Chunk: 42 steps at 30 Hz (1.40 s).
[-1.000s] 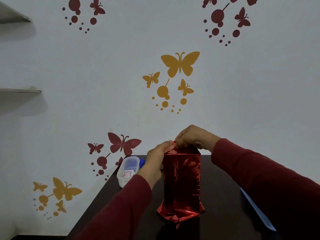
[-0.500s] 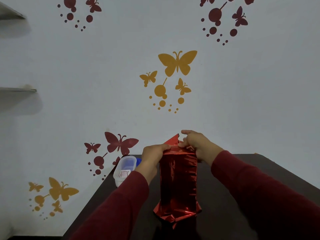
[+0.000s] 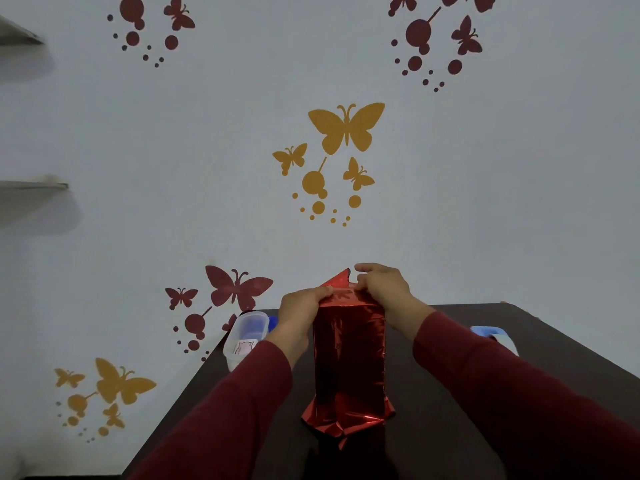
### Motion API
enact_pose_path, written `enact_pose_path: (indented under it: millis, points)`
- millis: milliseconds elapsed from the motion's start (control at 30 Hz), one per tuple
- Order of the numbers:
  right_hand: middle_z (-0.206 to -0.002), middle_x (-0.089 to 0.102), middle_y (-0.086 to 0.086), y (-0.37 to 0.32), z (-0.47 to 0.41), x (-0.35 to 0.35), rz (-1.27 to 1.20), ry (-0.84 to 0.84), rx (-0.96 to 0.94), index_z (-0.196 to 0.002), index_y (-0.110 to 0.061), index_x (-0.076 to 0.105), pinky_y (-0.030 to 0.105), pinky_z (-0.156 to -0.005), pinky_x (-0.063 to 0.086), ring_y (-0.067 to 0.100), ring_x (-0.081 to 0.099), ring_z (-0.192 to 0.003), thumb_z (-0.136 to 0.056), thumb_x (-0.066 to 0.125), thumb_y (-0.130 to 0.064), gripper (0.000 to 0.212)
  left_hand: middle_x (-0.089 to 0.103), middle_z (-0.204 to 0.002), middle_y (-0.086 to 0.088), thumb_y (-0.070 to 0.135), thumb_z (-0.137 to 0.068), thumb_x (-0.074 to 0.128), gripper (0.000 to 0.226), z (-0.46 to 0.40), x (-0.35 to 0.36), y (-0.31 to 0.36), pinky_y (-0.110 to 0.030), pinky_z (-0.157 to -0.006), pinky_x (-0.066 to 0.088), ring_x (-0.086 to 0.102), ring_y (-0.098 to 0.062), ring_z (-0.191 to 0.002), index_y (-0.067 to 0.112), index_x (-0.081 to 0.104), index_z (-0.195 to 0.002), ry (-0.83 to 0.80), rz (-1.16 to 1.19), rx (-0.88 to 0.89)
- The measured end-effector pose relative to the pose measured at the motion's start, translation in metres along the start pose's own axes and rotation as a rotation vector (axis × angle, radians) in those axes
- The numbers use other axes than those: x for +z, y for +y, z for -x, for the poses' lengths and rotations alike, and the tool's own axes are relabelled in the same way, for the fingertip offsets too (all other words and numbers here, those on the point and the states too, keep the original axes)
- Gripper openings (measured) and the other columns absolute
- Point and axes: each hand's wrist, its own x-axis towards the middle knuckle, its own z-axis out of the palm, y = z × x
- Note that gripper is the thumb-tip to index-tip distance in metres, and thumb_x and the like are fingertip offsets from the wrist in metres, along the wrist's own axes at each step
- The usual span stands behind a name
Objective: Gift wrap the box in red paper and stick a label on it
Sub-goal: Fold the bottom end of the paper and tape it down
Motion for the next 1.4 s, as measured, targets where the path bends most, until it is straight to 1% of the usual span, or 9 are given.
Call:
enact_pose_path:
  millis: [100,200,400,567,700,833,900,1067,1400]
  points:
    - [-0.106,0.072,-0.001,0.002,0.008,-0.002,-0.003,0.047,-0.034,-0.116,-0.029,0.075,0.030,-0.082,0.059,0.016,0.072,-0.094,-0.088,0.060,-0.006,0.040,0.075,-0.102,-0.008,0.041,-0.084,0.070,0.040,0.005,-0.001,0.004,-0.036,-0.082,0.055,0.070,-0.028,-0.095,0.008,0.072,-0.107,0.044,0.028,-0.023]
    - [-0.104,0.070,-0.005,0.005,0.020,-0.015,-0.012,0.169,-0.106,-0.114,-0.027,0.074,0.021,-0.068,0.050,0.005,0.064,-0.080,-0.092,0.061,-0.012,0.030,0.062,-0.085,-0.005,0.036,-0.092,0.054,0.029,0.016,-0.003,0.012,-0.034,-0.070,0.041,0.055,-0.024,-0.079,0.009,0.059,-0.083,0.120,-0.057,0.070]
    - [-0.092,0.077,-0.012,0.033,0.057,-0.062,0.049,0.232,-0.200,-0.092,-0.030,0.079,0.035,-0.094,0.057,0.010,0.071,-0.096,-0.092,0.065,-0.018,0.018,0.054,-0.128,0.010,0.018,-0.098,0.059,0.024,0.069,0.012,-0.006,-0.031,-0.100,0.047,0.054,-0.015,-0.122,0.023,0.064,-0.121,0.326,-0.267,0.849]
    - [-0.080,0.078,-0.012,0.063,0.094,-0.119,0.134,0.312,-0.253,-0.083,-0.027,0.080,0.031,-0.084,0.058,0.008,0.073,-0.085,-0.086,0.081,-0.028,0.003,0.046,-0.125,0.009,0.011,-0.091,0.066,0.033,0.106,0.063,-0.033,-0.020,-0.100,0.044,0.051,-0.008,-0.119,0.019,0.060,-0.123,0.002,-0.417,1.241]
    - [-0.088,0.076,-0.016,0.082,0.108,-0.172,0.370,0.505,-0.246,-0.082,-0.030,0.078,0.026,-0.079,0.055,-0.003,0.068,-0.081,-0.087,0.076,-0.029,0.005,0.035,-0.141,0.012,0.029,-0.086,0.074,0.062,0.107,0.118,-0.069,-0.029,-0.097,0.052,0.049,-0.008,-0.125,0.029,0.046,-0.141,-0.376,-0.624,1.081]
    - [-0.081,0.072,0.002,0.091,0.107,-0.219,0.681,0.549,-0.028,-0.083,-0.016,0.075,0.037,-0.074,0.056,0.020,0.069,-0.080,-0.088,0.068,-0.035,0.021,0.019,-0.159,0.018,0.049,-0.073,0.085,0.103,0.091,0.169,-0.106,-0.032,-0.111,0.042,0.034,-0.011,-0.144,0.034,0.026,-0.156,-0.631,-0.813,0.850]
    - [-0.071,0.066,0.005,0.091,0.098,-0.229,0.663,0.463,0.122,-0.078,-0.009,0.072,0.041,-0.070,0.060,0.024,0.067,-0.071,-0.087,0.068,-0.043,0.035,0.010,-0.164,0.019,0.054,-0.070,0.087,0.111,0.083,0.184,-0.116,-0.039,-0.112,0.042,0.032,-0.018,-0.148,0.035,0.021,-0.159,-0.673,-0.868,0.791]
    - [-0.110,0.068,0.017,0.099,0.078,-0.241,0.173,0.289,0.391,-0.113,-0.005,0.067,0.043,-0.054,0.059,0.037,0.070,-0.091,-0.074,0.081,-0.038,0.053,0.000,-0.164,0.027,0.052,-0.071,0.088,0.116,0.075,0.201,-0.122,-0.043,-0.098,0.054,0.048,-0.022,-0.138,0.038,0.016,-0.161,-0.734,-0.890,0.690]
    - [-0.125,0.059,0.017,0.077,0.066,-0.233,0.138,0.109,0.565,-0.109,-0.002,0.065,0.064,-0.079,0.060,0.039,0.060,-0.112,-0.093,0.071,-0.011,0.019,0.005,-0.165,0.030,0.056,-0.061,0.093,0.128,0.064,0.205,-0.111,-0.042,-0.108,0.049,0.044,-0.016,-0.143,0.036,0.016,-0.162,-0.779,-0.946,0.677]
